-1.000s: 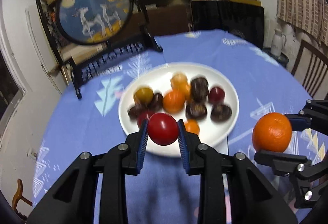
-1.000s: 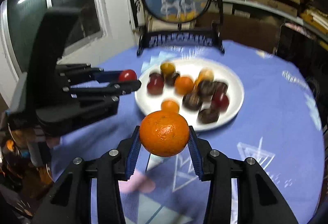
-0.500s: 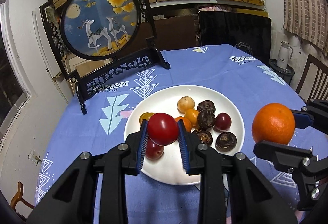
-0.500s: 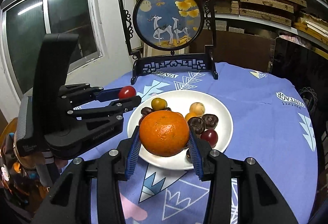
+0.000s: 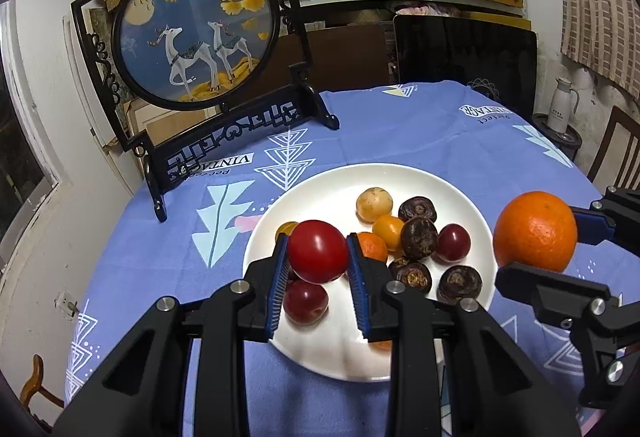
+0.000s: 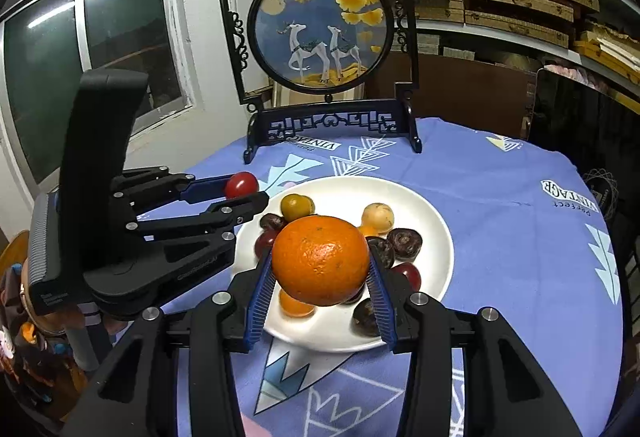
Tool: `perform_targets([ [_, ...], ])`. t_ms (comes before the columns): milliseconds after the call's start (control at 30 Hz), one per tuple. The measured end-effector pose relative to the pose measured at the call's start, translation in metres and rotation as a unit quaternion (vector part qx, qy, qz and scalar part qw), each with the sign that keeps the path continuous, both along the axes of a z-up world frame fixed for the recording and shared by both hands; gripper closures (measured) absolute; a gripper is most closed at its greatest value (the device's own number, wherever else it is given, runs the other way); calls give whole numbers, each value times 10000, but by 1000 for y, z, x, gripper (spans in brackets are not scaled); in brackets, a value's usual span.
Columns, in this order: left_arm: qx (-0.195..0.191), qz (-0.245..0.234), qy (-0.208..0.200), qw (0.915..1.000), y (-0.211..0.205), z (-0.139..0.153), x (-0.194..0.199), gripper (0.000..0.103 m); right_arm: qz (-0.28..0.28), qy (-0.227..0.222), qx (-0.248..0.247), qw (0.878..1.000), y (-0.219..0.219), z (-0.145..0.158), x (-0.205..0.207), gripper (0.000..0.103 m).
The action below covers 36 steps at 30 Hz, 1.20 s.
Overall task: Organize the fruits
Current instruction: 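Lower the red plum and the orange onto the white plate and open both tools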
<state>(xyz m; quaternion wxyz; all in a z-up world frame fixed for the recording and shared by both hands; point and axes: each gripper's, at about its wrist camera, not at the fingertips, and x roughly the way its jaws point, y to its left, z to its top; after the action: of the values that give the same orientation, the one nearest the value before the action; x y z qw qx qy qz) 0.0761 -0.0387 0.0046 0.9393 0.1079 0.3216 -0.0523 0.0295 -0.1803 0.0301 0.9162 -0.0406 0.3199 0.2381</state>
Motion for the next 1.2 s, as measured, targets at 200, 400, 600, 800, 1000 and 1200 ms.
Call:
perform_targets([
  [200, -233, 103, 6, 9997, 3, -1, 18, 75, -60, -32, 99, 9999, 3, 0, 19, 58],
  [400, -273, 126, 40, 9995, 3, 0, 39, 76, -196, -24, 232, 9995, 3, 3, 43, 58],
  [600, -289, 138, 18, 9995, -1, -2, 60, 75, -393, -150, 217, 9989, 4, 0, 61, 58],
  [800, -424, 127, 233, 9987, 1, -26, 72, 75, -424, -26, 350, 9985, -3, -15, 67, 58],
  [1000, -440, 76, 196, 9988, 5, -29, 71, 75, -446, -25, 350, 9984, -3, -21, 68, 58],
  [1200, -414, 34, 205, 9989, 2, -30, 70, 75, -402, -25, 342, 9986, 1, -22, 67, 58],
])
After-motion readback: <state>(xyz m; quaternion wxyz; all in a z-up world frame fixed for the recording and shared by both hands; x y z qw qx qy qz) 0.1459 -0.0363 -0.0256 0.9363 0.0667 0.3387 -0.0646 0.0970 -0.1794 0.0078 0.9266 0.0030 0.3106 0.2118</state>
